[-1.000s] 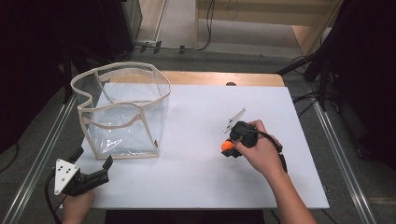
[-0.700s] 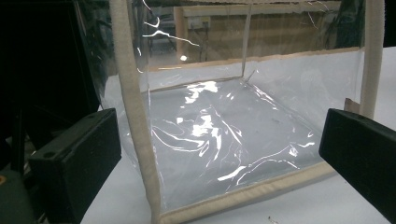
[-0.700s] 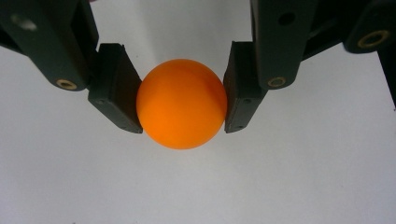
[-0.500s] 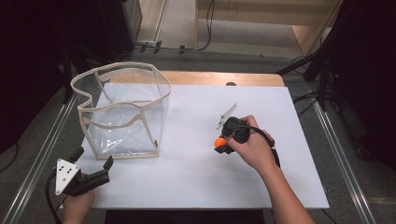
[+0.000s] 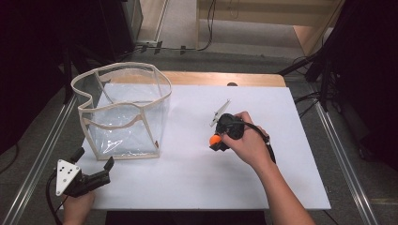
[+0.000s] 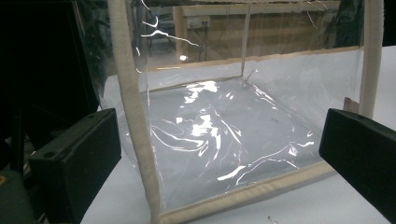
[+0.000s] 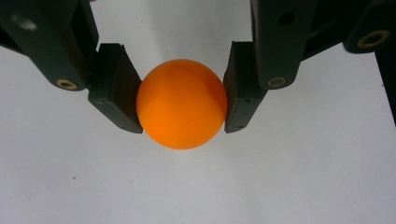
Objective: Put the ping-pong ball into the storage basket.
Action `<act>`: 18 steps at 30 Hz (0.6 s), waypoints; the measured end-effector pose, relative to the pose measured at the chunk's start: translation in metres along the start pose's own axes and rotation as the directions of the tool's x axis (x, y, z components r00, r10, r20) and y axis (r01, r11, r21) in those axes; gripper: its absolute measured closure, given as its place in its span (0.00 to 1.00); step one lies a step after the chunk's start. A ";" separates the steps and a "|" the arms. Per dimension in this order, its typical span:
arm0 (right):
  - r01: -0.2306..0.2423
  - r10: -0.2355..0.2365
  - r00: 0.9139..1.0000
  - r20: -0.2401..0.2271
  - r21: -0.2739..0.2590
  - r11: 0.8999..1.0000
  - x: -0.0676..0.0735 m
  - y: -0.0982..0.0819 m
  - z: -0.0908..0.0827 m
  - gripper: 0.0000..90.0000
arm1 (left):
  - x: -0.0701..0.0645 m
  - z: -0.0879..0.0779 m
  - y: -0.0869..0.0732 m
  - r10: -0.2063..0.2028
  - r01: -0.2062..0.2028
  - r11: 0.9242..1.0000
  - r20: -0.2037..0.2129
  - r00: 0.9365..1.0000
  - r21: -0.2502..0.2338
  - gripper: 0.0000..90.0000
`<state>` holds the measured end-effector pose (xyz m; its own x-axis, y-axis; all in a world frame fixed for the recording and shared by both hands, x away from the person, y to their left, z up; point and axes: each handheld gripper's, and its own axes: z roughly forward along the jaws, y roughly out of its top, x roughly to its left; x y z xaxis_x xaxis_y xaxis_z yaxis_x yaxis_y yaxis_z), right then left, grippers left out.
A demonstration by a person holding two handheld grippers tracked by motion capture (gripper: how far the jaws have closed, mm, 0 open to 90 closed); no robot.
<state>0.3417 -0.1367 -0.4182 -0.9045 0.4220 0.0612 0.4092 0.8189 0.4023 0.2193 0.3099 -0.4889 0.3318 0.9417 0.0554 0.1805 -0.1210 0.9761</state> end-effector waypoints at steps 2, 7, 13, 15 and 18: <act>0.003 -0.003 1.000 0.000 0.003 1.000 0.000 0.002 0.000 0.53 | 0.000 0.000 0.000 -0.001 0.001 1.000 0.000 1.000 0.001 0.00; 0.010 -0.010 1.000 -0.005 0.001 1.000 0.000 0.010 0.002 0.53 | 0.000 0.000 0.000 0.000 0.000 1.000 -0.001 1.000 0.002 0.00; 0.022 -0.022 1.000 -0.011 0.000 1.000 0.001 0.018 0.003 0.53 | 0.000 0.000 0.000 0.004 -0.004 1.000 -0.001 1.000 0.006 0.00; 0.022 -0.022 1.000 -0.012 0.000 1.000 0.001 0.021 0.003 0.53 | -0.001 0.000 0.000 0.004 -0.004 1.000 0.000 1.000 0.005 0.00; 0.032 -0.032 0.999 -0.015 0.003 0.999 0.000 0.025 0.003 0.53 | -0.001 0.000 0.000 0.005 -0.005 1.000 0.000 1.000 0.004 0.00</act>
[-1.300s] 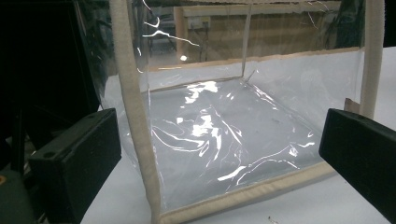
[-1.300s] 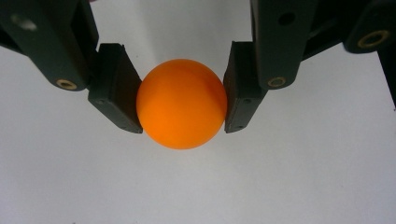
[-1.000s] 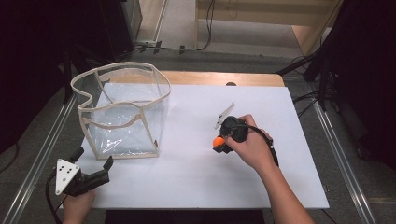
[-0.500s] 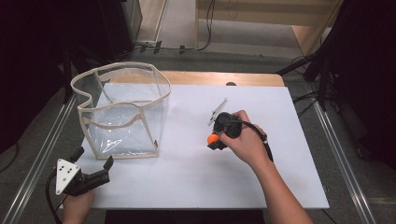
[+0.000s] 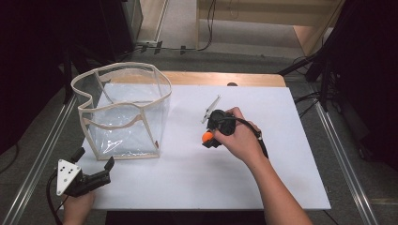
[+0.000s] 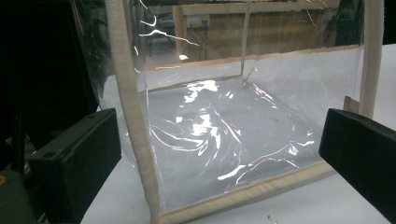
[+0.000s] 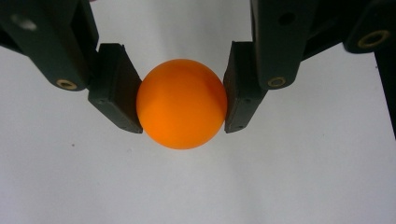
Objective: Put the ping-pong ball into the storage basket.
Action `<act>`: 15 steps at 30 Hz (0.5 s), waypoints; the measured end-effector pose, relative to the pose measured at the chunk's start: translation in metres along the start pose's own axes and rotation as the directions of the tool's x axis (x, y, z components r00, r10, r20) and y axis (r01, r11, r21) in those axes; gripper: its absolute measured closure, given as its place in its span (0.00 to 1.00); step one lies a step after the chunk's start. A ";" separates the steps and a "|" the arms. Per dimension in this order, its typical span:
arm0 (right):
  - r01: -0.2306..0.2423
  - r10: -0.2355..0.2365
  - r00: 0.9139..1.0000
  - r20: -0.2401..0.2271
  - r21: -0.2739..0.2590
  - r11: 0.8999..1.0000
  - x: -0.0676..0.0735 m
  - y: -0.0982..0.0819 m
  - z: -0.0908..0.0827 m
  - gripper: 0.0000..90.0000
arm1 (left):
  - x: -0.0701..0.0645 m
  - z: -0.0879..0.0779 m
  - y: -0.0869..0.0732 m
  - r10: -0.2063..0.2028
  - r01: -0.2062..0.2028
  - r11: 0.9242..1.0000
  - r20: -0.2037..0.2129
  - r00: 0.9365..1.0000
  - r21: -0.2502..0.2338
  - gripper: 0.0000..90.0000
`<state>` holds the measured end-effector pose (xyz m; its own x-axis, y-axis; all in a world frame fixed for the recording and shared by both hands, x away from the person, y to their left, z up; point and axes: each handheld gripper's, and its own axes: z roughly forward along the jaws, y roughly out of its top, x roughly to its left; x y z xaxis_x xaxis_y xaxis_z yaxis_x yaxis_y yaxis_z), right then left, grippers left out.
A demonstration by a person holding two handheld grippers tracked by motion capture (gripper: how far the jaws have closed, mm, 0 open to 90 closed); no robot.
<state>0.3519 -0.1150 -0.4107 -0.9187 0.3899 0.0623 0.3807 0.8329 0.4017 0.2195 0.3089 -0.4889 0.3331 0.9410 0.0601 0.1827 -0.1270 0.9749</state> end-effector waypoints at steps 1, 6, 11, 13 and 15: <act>0.002 -0.002 1.000 0.001 0.003 1.000 0.000 0.002 0.000 0.53 | 0.000 0.000 0.000 0.001 -0.001 1.000 0.000 1.000 0.000 0.00; 0.013 -0.013 1.000 -0.005 -0.002 1.000 0.000 0.010 0.000 0.53 | 0.000 0.000 0.000 -0.001 0.001 1.000 0.000 1.000 0.000 0.00; 0.027 -0.027 1.000 -0.011 -0.006 1.000 0.000 0.019 0.000 0.53 | 0.000 0.000 0.000 0.000 0.000 1.000 0.000 1.000 0.000 0.00; 0.021 -0.021 1.000 -0.009 -0.001 1.000 0.001 0.021 0.000 0.53 | 0.000 0.000 0.000 0.000 0.000 1.000 0.001 1.000 0.000 0.00; 0.030 -0.030 0.999 -0.013 -0.004 1.000 0.001 0.024 0.000 0.53 | 0.000 0.000 0.000 0.000 0.000 1.000 0.001 1.000 0.000 0.00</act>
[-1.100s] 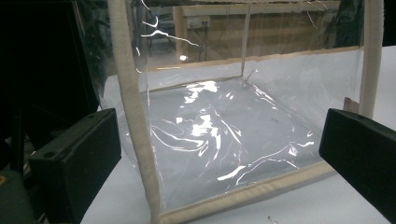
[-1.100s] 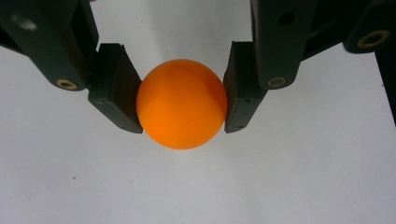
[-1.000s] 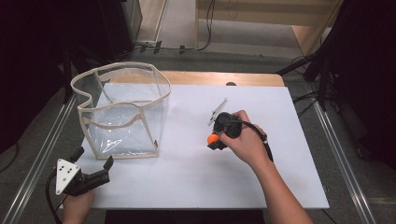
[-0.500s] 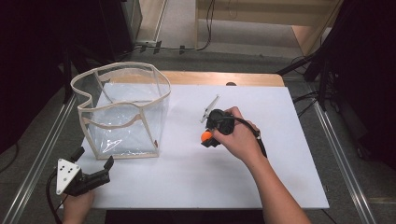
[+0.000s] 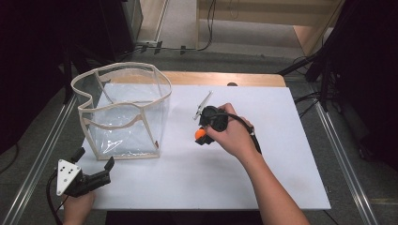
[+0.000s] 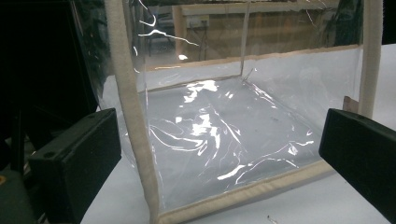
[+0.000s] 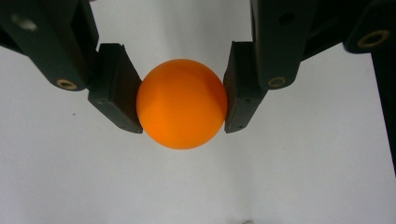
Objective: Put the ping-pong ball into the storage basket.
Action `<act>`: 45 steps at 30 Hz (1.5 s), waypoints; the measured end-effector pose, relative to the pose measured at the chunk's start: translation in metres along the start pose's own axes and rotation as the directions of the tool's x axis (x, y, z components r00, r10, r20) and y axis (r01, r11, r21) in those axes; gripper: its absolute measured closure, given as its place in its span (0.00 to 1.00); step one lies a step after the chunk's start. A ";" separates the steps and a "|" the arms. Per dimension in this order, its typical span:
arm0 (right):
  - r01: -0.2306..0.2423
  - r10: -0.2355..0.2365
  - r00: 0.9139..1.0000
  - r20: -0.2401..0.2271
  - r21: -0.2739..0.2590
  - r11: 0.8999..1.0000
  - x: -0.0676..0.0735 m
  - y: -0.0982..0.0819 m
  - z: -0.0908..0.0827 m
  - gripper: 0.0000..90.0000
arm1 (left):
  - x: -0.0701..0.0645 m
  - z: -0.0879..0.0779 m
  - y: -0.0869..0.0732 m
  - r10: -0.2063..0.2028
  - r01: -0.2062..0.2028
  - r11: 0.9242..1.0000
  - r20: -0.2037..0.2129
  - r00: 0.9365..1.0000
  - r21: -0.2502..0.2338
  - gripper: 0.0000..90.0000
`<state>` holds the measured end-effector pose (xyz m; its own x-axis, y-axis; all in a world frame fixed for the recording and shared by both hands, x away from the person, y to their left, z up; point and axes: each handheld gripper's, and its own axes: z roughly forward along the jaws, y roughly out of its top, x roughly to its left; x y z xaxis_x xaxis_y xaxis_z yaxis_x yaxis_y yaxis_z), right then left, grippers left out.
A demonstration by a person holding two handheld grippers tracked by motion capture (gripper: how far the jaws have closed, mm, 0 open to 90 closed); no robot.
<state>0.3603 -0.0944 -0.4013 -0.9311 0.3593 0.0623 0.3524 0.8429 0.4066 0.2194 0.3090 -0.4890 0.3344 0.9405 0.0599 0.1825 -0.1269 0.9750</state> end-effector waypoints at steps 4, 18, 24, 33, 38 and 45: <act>0.012 -0.012 1.000 -0.005 -0.003 1.000 0.000 0.006 0.001 0.53 | 0.000 0.000 0.000 0.001 -0.001 1.000 0.001 1.000 0.000 0.00; 0.032 -0.032 0.999 -0.010 -0.007 0.999 0.002 0.025 0.000 0.53 | -0.001 0.000 0.000 0.005 -0.005 1.000 0.003 1.000 0.000 0.00; 0.041 -0.041 0.999 -0.015 -0.021 0.999 0.002 0.032 -0.003 0.53 | -0.001 0.000 0.000 0.005 -0.005 1.000 0.003 1.000 0.000 0.00; 0.050 -0.051 0.999 -0.017 -0.025 0.998 0.002 0.042 -0.009 0.53 | -0.001 0.000 0.000 0.005 -0.005 1.000 0.004 1.000 -0.001 0.00; 0.054 -0.055 0.998 -0.022 -0.029 0.998 0.001 0.046 -0.011 0.53 | -0.001 0.000 0.000 0.004 -0.004 1.000 0.006 1.000 -0.001 0.00; 0.065 -0.066 0.998 -0.026 -0.032 0.997 0.000 0.052 -0.017 0.53 | -0.001 0.000 0.000 0.000 0.000 1.000 0.006 1.000 -0.003 0.00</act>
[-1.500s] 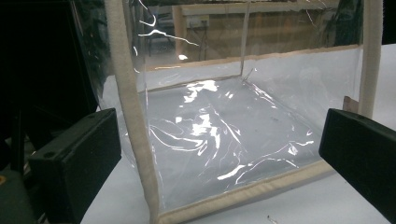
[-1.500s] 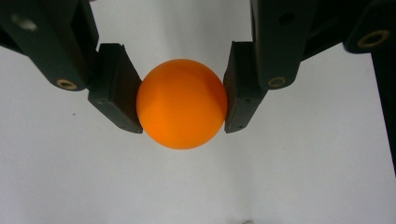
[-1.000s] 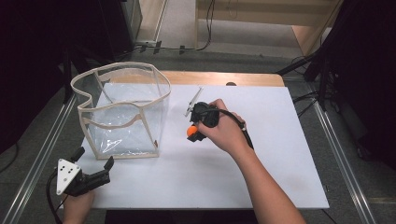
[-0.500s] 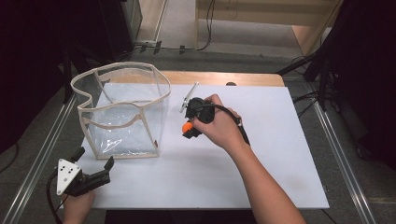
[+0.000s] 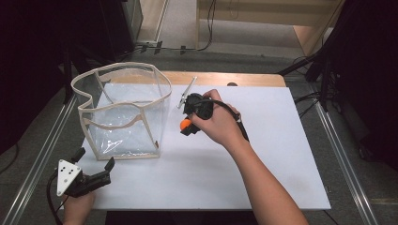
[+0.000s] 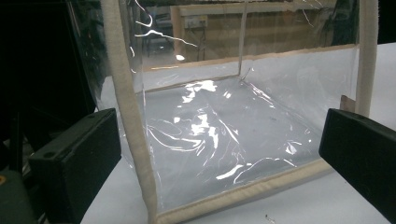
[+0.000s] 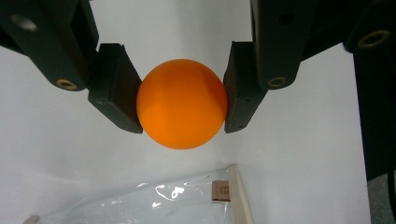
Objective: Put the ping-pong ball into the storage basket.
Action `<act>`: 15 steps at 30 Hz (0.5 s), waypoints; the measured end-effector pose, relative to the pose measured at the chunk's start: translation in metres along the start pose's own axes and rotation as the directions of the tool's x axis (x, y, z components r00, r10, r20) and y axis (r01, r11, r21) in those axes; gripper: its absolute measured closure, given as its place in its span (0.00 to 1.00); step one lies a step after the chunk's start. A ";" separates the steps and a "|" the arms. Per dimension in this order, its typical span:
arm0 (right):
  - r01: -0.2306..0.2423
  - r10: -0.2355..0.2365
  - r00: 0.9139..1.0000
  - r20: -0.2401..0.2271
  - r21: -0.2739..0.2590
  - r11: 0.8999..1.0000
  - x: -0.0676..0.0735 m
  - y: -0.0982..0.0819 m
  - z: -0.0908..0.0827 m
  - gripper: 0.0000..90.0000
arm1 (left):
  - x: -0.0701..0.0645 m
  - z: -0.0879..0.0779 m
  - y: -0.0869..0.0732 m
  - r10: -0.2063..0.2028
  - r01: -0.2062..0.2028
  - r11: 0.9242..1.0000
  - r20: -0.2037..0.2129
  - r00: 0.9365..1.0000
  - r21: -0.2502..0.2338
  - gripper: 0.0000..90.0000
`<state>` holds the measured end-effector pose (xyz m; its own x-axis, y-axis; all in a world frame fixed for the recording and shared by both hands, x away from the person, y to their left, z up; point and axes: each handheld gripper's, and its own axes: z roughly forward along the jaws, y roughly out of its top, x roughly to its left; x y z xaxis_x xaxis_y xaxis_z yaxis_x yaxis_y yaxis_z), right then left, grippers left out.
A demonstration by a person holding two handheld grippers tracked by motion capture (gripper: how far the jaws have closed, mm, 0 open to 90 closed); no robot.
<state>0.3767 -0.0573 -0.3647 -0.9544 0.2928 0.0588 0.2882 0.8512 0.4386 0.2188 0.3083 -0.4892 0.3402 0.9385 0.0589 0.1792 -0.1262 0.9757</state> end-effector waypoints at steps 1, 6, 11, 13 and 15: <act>0.005 -0.005 1.000 0.002 0.000 1.000 0.000 0.001 -0.001 0.53 | 0.000 0.000 0.000 0.000 0.000 1.000 0.000 1.000 0.000 0.00; 0.011 -0.011 1.000 -0.004 -0.002 1.000 -0.001 0.005 -0.004 0.53 | 0.000 0.000 0.000 0.001 -0.001 1.000 0.001 1.000 0.003 0.00; 0.015 -0.015 1.000 -0.007 0.005 1.000 -0.001 0.011 -0.008 0.53 | 0.000 0.000 0.000 0.000 0.000 1.000 0.001 1.000 0.002 0.00; 0.022 -0.022 1.000 -0.013 0.005 1.000 -0.001 0.014 -0.011 0.53 | 0.000 0.000 0.000 0.001 -0.001 1.000 0.001 1.000 0.002 0.00; 0.020 -0.020 1.000 -0.017 0.005 1.000 -0.001 0.014 -0.011 0.54 | 0.000 0.000 0.000 0.001 -0.001 1.000 0.001 1.000 0.003 0.00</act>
<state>0.3809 -0.0502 -0.3484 -0.9612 0.2681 0.0654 0.2692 0.8590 0.4354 0.2186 0.3087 -0.4891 0.3418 0.9379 0.0600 0.1810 -0.1283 0.9751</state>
